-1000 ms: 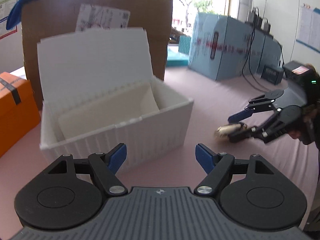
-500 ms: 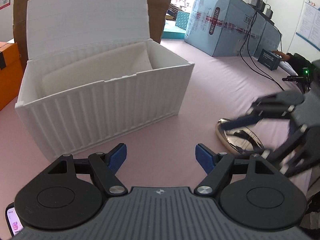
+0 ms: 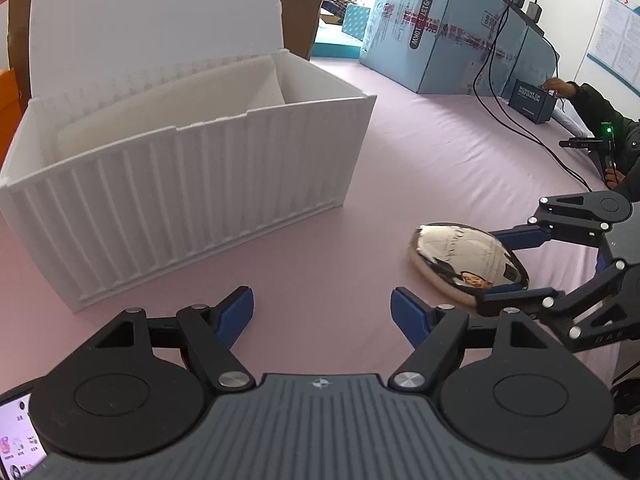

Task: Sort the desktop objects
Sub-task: 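Lower the right gripper over the chrome egg-shaped object, then close the right gripper on the chrome egg while the left gripper clamps it from above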

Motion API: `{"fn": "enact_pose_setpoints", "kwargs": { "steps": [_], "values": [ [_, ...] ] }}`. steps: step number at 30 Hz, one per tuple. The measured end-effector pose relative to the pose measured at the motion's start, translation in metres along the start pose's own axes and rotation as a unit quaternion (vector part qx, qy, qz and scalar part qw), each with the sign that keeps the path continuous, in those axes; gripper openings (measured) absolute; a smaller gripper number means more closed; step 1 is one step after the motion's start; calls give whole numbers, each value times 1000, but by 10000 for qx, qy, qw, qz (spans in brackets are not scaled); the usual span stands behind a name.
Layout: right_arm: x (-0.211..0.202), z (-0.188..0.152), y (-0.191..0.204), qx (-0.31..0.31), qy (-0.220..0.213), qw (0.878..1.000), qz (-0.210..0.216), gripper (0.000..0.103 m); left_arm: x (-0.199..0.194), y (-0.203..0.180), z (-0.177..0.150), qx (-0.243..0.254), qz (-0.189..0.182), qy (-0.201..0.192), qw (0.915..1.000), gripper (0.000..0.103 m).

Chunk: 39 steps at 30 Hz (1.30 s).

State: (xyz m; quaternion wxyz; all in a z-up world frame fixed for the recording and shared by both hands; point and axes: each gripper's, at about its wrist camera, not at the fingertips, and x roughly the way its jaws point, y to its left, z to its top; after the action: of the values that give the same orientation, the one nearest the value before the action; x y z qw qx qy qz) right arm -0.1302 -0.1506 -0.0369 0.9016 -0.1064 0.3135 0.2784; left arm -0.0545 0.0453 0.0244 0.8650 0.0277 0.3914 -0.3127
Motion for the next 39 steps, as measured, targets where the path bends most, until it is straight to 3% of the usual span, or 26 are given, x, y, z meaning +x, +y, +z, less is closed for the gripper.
{"fn": "enact_pose_setpoints", "kwargs": {
  "steps": [7,19,27,33,39],
  "values": [
    [18,3,12,-259,-187,9983,493,50,-2,10,2,-295,-206,-33,9993,73],
    [31,3,27,-474,-385,9948,812,50,-2,29,4,-997,-709,-28,9925,75],
    [33,2,33,-596,-411,9939,829,50,-7,36,5,-1242,-551,-7,9907,76],
    [34,2,37,-618,-454,9936,833,50,-1,47,4,-1672,-1338,201,9766,75],
    [37,5,40,-643,-458,9927,915,50,5,43,3,-1658,-1772,360,9694,75]
  ]
}}
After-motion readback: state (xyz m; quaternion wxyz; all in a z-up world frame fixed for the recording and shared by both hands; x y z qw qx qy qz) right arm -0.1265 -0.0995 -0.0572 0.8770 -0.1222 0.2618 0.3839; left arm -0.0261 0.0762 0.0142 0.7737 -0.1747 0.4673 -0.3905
